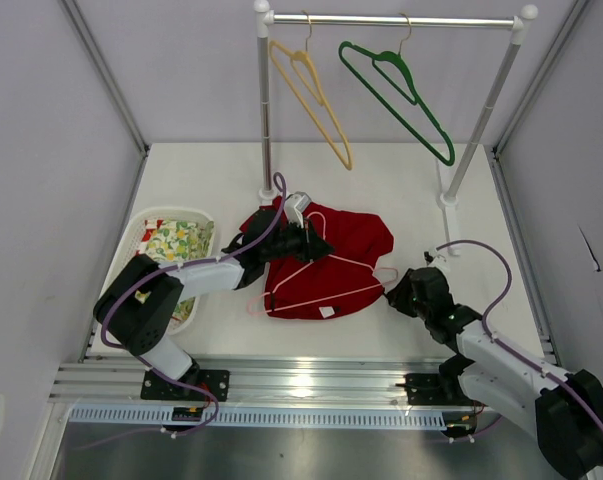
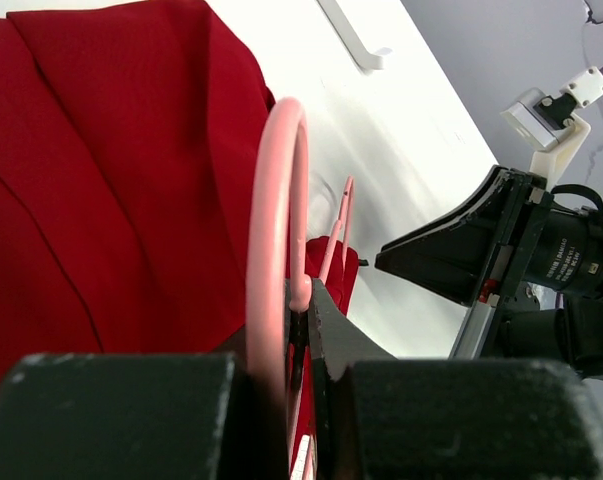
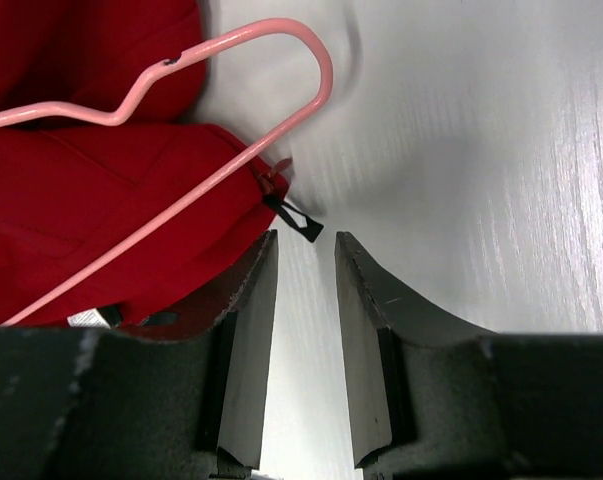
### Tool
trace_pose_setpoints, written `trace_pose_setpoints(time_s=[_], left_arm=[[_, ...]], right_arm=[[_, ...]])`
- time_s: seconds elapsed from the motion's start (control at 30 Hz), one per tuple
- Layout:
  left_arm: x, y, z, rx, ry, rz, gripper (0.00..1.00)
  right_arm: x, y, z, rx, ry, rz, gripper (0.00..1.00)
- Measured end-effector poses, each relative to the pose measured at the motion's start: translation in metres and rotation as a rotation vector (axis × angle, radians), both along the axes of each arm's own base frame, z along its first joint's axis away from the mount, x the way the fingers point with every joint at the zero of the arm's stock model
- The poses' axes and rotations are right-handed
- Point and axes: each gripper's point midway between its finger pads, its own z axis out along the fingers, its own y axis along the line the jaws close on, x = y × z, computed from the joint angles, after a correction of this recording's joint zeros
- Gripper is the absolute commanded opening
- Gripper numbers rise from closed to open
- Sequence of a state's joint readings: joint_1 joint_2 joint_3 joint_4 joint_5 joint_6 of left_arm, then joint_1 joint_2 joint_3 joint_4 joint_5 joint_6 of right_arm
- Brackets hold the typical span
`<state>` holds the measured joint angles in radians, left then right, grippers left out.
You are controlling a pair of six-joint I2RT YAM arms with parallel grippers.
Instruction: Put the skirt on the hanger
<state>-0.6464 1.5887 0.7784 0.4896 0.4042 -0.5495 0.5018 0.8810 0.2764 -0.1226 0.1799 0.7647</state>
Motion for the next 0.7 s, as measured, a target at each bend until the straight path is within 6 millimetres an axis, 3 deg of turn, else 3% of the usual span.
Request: trace_pose_setpoints(time_s=[0.7], left_arm=[[0.001,0.001,0.001,0.012,0.021,-0.005,0.00]], right_arm=[[0.008,0.011,-0.005,-0.038,-0.032,0.036,0.35]])
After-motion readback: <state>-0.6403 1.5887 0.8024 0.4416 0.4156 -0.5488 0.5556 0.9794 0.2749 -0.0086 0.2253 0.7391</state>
